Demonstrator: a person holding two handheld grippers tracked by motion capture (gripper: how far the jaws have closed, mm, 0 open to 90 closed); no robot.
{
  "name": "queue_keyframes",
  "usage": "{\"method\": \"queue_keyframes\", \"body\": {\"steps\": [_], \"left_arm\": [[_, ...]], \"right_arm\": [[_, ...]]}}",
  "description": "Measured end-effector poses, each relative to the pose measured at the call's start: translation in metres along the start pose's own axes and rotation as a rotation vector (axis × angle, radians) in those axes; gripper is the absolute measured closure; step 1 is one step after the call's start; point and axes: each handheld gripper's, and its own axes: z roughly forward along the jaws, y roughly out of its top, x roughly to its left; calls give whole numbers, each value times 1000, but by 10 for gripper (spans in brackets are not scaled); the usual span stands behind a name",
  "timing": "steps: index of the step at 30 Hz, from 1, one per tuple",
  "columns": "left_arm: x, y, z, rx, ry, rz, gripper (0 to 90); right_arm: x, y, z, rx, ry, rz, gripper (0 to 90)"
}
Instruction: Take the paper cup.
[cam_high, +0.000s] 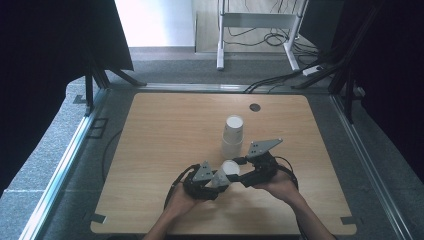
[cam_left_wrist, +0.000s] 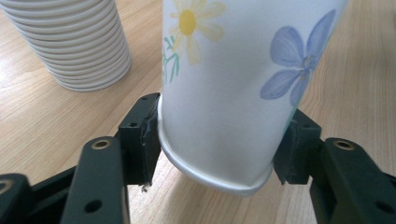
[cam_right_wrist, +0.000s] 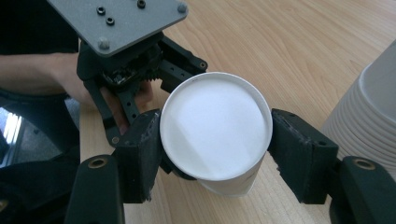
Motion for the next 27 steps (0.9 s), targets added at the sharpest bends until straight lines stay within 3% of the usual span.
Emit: {"method": "queue_keyframes", "body": {"steps": [4,5,8,12,20,27], "left_arm": [[0,4,-3,41,8,31,422],[-1,5,-3,70,16,59,422],[-2,7,-3,99,21,78,422],[-6,10,-2,146,32,121,421],[-11,12,0,208,55,166,421],[-17,15,4,250,47,201,421]], "right_arm": [[-1,0,-1,15,1,-17,260],[0,0,0,35,-4,-33,226],[1,0,1,52,-6,-52,211],[4,-3,8,125,-9,-106,185],[8,-7,21,208,-7,-143,192],[12,-8,30,261,-14,-182,222]]}}
